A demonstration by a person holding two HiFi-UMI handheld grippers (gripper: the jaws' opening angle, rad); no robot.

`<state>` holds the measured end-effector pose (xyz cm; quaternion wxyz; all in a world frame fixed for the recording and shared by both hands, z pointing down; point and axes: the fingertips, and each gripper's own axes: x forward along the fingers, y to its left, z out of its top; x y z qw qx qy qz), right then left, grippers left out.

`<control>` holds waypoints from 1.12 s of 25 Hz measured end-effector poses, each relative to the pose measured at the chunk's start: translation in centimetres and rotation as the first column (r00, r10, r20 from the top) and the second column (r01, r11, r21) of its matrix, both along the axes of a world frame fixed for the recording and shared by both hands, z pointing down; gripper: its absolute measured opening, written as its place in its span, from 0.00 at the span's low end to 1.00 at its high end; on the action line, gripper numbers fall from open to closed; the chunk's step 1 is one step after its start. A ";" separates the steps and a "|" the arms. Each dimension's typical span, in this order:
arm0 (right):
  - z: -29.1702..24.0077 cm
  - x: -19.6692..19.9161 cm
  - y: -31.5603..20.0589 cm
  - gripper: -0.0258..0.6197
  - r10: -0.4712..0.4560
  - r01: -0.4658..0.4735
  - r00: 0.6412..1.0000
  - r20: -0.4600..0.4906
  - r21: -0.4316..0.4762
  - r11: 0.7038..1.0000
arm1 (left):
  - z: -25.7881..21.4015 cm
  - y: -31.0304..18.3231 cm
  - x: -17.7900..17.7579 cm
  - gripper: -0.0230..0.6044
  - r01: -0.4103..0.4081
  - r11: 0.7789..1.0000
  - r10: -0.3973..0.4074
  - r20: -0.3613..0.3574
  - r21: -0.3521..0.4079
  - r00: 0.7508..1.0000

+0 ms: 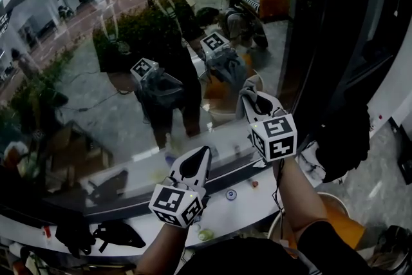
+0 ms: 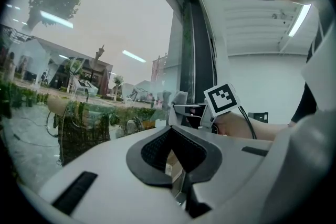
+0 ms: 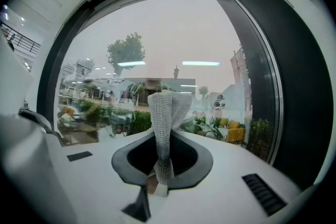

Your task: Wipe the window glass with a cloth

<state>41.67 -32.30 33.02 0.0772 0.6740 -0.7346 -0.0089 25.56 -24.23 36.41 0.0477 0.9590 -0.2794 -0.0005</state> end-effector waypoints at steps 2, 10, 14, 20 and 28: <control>-0.3 -0.1 -0.1 0.12 0.002 -0.002 1.000 0.001 0.005 1.000 | -0.3 0.0 -0.3 0.05 0.004 1.000 -0.004 -0.002 0.001 1.000; 0.6 0.2 0.3 0.12 0.016 -0.016 1.000 0.010 0.029 0.999 | 1.2 0.4 -1.2 0.05 0.034 0.999 -0.035 -0.013 -0.014 0.999; 0.5 0.7 0.2 0.12 0.025 -0.026 1.000 0.018 0.036 0.999 | 1.5 0.2 -1.6 0.05 0.053 0.998 -0.053 -0.016 -0.026 0.998; 0.6 0.6 -0.3 0.12 0.022 -0.022 1.000 0.018 0.036 0.999 | 1.6 0.1 -1.7 0.05 0.060 0.998 -0.061 -0.016 -0.026 0.998; 1.0 0.1 0.7 0.12 -0.004 0.002 0.999 0.054 0.032 0.999 | 1.6 1.5 -1.4 0.05 0.053 0.998 -0.053 0.000 -0.022 0.999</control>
